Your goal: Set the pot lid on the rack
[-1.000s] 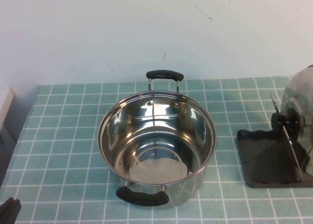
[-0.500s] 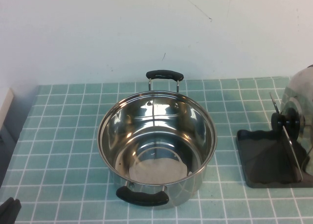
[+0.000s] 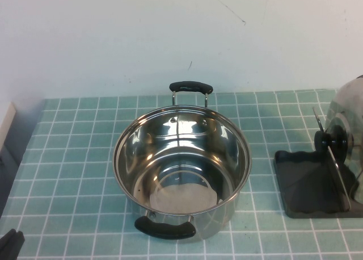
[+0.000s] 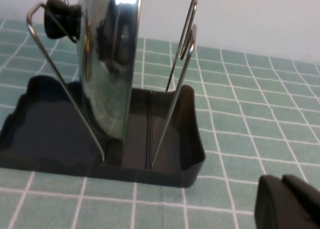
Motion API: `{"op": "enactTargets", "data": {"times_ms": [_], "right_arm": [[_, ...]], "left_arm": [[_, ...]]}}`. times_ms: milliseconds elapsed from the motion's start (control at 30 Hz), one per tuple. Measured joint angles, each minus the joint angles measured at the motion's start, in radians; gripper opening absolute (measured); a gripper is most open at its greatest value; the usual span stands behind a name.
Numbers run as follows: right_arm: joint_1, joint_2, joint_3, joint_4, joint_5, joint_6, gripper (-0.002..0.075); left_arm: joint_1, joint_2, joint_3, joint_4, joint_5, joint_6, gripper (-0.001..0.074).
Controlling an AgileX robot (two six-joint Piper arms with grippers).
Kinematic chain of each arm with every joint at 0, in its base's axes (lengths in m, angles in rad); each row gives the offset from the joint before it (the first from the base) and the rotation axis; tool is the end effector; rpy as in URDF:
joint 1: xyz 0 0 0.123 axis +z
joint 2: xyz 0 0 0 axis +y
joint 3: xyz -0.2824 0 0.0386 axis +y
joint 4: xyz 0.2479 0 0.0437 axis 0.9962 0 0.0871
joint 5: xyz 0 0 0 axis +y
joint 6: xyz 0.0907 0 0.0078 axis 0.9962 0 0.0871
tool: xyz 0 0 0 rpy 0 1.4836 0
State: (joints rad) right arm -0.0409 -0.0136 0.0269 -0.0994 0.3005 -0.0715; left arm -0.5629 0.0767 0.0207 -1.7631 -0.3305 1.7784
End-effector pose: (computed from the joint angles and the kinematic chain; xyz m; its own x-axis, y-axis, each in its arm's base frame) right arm 0.0541 -0.0049 0.1777 -0.2316 -0.1563 -0.9602 0.0315 0.9853 -0.1680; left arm 0.0648 -0.0068 0.1960 -0.0629 0.0448 -0.9970 0.2375 0.9710 0.0287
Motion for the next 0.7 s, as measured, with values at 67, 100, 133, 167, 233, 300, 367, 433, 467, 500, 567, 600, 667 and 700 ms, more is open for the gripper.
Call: {"op": "enactTargets", "data": {"times_ms": [67,100,133,167,233,300,367,433,467,500,567,600,667,700], "right_arm": [[0.0,0.0,0.0,0.005,0.021,-0.047,-0.0001],[0.0,0.0,0.0,0.004,0.028,-0.054,-0.0001],[0.0,0.0,0.0,0.005,0.03,-0.056,-0.0001],[0.0,0.0,0.0,0.007,0.03,-0.053,-0.0001],[0.0,0.0,0.0,0.009,0.031,-0.011,-0.0001],[0.0,0.0,0.0,0.012,0.033,0.039,-0.0001],[0.0,0.0,0.0,0.014,0.035,0.064,-0.0001],[0.0,0.0,-0.002,0.017,0.035,0.071,-0.0001],[0.0,0.0,-0.002,0.019,0.036,0.079,-0.0001],[0.0,0.0,-0.002,0.023,0.036,0.087,-0.0001],[0.0,0.0,-0.002,0.025,0.038,0.114,-0.0001],[0.0,0.0,-0.002,0.027,0.038,0.121,-0.0001],[0.0,0.0,-0.002,0.027,0.038,0.128,-0.0001],[0.0,0.0,-0.002,0.027,0.038,0.128,-0.0001]], "left_arm": [[0.0,0.0,0.0,0.0,0.0,0.0,-0.0002],[0.0,0.0,0.0,0.0,0.0,0.0,-0.0002],[0.0,0.0,0.0,0.0,0.0,0.0,-0.0002],[0.0,0.0,0.0,0.0,0.0,0.0,-0.0002],[0.0,0.0,0.0,0.0,0.0,0.0,-0.0002],[0.0,0.0,0.0,0.0,0.0,0.0,-0.0002],[0.0,0.0,0.0,0.0,0.0,0.0,-0.0002],[0.0,0.0,0.0,0.0,0.0,0.0,-0.0002],[0.0,0.0,0.0,0.0,0.0,0.0,-0.0002],[0.0,0.0,0.0,0.0,0.0,0.0,-0.0002],[0.0,0.0,0.0,0.0,0.0,0.0,-0.0002],[0.0,0.0,0.0,0.0,0.0,0.0,-0.0002],[0.0,0.0,0.0,0.0,0.0,0.0,-0.0002],[0.0,0.0,0.0,0.0,0.0,0.0,-0.0002]]}}
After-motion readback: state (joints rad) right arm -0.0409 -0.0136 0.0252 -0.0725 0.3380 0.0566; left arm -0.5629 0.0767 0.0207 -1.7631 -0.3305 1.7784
